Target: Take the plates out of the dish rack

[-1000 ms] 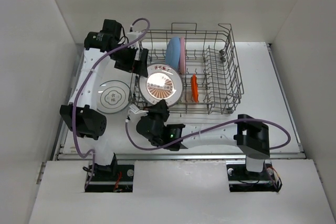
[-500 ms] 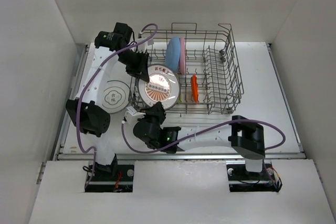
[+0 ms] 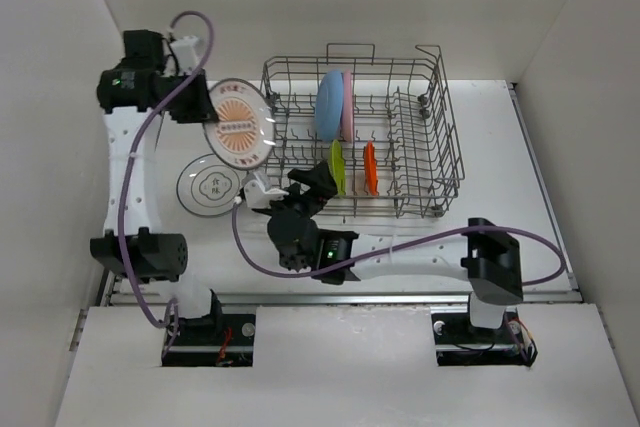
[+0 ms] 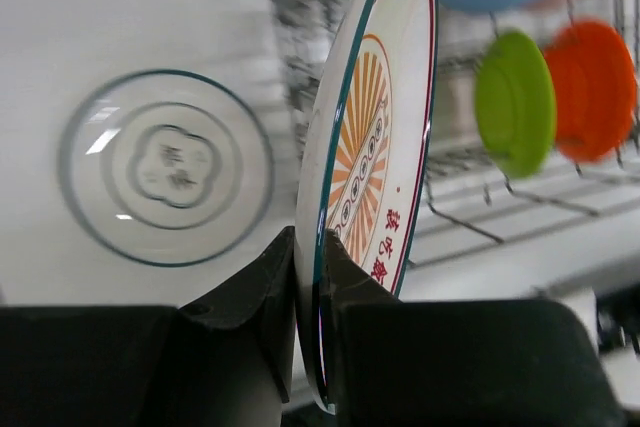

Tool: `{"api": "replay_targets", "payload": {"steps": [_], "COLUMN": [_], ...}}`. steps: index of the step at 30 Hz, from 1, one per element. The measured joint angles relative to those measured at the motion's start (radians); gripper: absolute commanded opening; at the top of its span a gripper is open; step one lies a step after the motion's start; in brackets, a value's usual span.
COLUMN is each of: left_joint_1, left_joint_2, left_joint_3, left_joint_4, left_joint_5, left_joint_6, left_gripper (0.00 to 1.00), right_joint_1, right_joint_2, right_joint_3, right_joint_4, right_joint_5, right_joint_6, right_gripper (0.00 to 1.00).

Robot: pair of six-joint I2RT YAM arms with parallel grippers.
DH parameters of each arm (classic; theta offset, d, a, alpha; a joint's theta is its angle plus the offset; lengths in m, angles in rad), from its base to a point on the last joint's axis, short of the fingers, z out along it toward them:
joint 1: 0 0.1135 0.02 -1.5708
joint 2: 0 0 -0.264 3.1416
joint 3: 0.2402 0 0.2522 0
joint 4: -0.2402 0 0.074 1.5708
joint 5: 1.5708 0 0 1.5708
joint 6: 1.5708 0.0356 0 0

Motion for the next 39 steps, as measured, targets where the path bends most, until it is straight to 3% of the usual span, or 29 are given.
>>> {"api": "replay_targets", "payload": {"steps": [7,14,18,22,25,27,30,31,32,33,36,39], "left_joint_1": [0.204,0.295,0.317,0.331,0.355,0.377,0.399,0.403,0.406,0.407,0.406,0.405], "left_joint_2": [-0.136,-0.043,0.053,0.135,0.196,0.244,0.313,0.333,0.352,0.369,0.423,0.463], "left_joint_3": [-0.104,-0.255,-0.320,-0.334,-0.327,-0.319,-0.301,-0.296,-0.290,-0.284,-0.258,-0.243], "left_joint_4": [0.147,0.195,0.209,0.225,0.234,0.233,0.206,0.197,0.187,0.176,0.119,0.067], "left_joint_5": [-0.127,-0.208,-0.222,-0.185,-0.113,-0.056,-0.001,0.006,0.010,0.012,0.022,0.028], "left_joint_6": [-0.061,-0.086,-0.087,-0.083,-0.080,-0.077,-0.058,-0.052,-0.045,-0.033,-0.003,0.029], "left_gripper": [0.00,0.00,0.00,0.00,0.02,0.06,0.23,0.30,0.45,0.50,0.61,0.65], "right_joint_1": [-0.009,-0.071,-0.103,-0.155,-0.208,-0.232,-0.235,-0.234,-0.232,-0.231,-0.236,-0.259], "right_joint_2": [-0.172,-0.220,-0.223,-0.223,-0.249,-0.265,-0.275,-0.275,-0.275,-0.275,-0.275,-0.275], "right_joint_3": [-0.001,-0.019,-0.008,0.098,0.121,0.119,0.114,0.114,0.113,0.113,0.113,0.113], "right_joint_4": [0.117,0.148,0.006,-0.365,-0.538,-0.616,-0.695,-0.715,-0.735,-0.750,-0.780,-0.797], "right_joint_5": [0.035,0.088,0.088,0.004,-0.058,-0.083,-0.108,-0.114,-0.122,-0.129,-0.165,-0.225], "right_joint_6": [0.034,0.102,0.278,0.605,0.791,0.867,0.945,0.962,0.982,0.996,1.051,1.093], "right_gripper": [1.00,1.00,1.00,1.00,1.00,1.00,1.00,1.00,1.00,1.00,1.00,1.00]}}
